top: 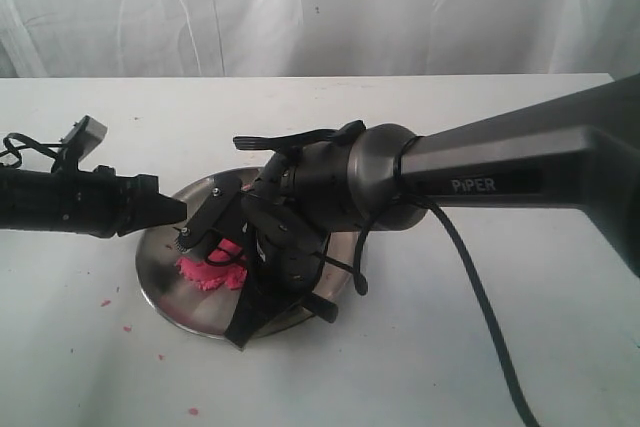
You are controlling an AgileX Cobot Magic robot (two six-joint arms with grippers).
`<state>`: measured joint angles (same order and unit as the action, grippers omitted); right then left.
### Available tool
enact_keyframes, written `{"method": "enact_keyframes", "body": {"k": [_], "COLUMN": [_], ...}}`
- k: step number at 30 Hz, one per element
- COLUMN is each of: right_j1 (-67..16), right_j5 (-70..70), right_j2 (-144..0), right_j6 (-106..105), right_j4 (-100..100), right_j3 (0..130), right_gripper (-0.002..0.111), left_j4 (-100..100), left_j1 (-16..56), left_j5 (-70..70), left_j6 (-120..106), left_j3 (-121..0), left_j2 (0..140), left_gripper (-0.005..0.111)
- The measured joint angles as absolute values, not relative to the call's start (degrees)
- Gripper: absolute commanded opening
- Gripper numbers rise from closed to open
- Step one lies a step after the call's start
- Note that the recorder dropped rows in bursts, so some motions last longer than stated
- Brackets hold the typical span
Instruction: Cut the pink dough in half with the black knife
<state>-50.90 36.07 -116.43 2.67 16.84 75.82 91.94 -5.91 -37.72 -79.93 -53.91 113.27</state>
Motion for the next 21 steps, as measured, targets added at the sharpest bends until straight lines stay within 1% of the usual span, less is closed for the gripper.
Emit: {"method": "enact_keyframes", "body": {"k": [21], "right_j1": [-50.9], "right_j5": [37.6], "right_j2": [-116.4], "right_j6": [2.7], "right_j4": [16.8], "right_j3": [75.8], "right_gripper": [0.0], "left_j4": [94.8], "left_j1": [-5.6], "left_j5": [-38.0], "left_j6": [-81.9], "left_j3": [-54.3], "left_j2": [117.5], "left_gripper": [0.0]}}
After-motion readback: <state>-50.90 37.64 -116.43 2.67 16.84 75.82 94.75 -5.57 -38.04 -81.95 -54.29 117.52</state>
